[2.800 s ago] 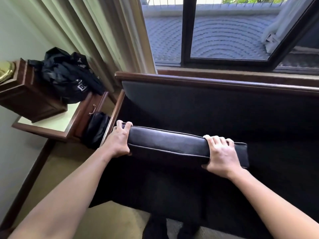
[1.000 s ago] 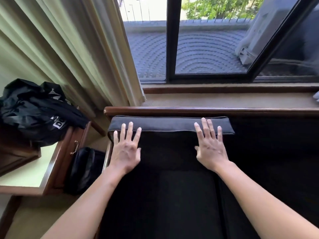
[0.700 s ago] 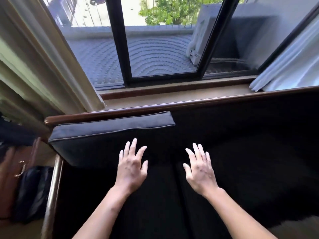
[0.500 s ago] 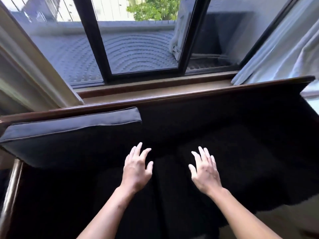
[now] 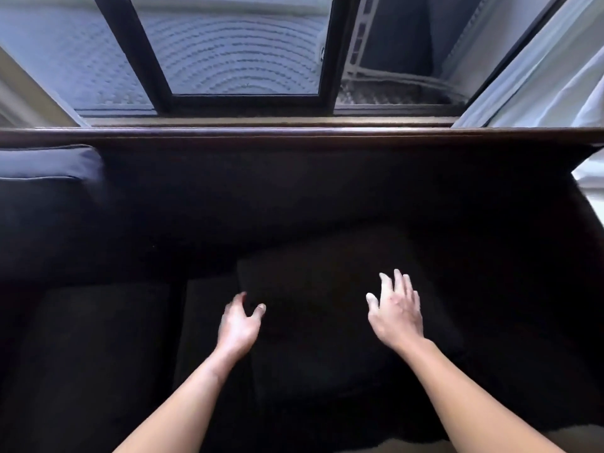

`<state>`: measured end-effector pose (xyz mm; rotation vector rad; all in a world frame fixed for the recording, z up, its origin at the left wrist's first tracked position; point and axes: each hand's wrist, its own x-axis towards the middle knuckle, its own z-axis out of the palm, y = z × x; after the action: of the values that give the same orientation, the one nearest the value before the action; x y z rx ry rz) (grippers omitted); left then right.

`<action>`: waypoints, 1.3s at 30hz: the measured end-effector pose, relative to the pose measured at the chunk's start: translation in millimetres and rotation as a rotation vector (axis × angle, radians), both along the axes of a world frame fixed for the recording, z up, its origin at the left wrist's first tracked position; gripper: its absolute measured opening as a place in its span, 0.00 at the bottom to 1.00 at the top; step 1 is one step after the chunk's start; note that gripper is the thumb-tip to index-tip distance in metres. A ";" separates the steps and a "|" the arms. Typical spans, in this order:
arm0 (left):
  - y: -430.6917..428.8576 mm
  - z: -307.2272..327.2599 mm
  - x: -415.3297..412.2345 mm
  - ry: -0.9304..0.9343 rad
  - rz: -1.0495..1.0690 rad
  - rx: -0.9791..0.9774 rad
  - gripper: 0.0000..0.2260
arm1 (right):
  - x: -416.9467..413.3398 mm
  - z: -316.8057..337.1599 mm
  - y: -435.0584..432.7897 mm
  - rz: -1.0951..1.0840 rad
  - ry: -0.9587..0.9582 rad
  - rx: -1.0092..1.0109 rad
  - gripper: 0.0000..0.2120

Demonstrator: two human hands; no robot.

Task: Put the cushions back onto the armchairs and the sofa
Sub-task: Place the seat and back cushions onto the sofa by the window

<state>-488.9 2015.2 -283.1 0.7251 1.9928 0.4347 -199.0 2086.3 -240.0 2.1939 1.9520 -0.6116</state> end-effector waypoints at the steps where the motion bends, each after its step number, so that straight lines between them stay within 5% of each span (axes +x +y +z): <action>1: 6.6 -12.5 7.8 -0.004 0.040 -0.031 0.32 | 11.9 -9.6 12.2 -0.017 -0.020 -0.009 0.29; 12: 65.0 -95.3 36.5 0.172 0.329 -0.204 0.61 | 50.2 -94.5 98.9 -0.238 -0.194 0.078 0.52; 25: 44.2 -94.1 5.9 -0.009 0.444 -0.059 0.54 | 41.9 -97.1 102.9 -0.356 -0.169 0.169 0.55; 39: -19.4 9.2 -91.4 0.012 0.577 0.259 0.56 | -24.2 -36.4 -18.9 -0.582 0.293 0.314 0.58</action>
<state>-580.3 1995.8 -273.8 0.2872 2.1638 1.0436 -223.2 2067.4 -276.4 3.0624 1.5912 -0.7758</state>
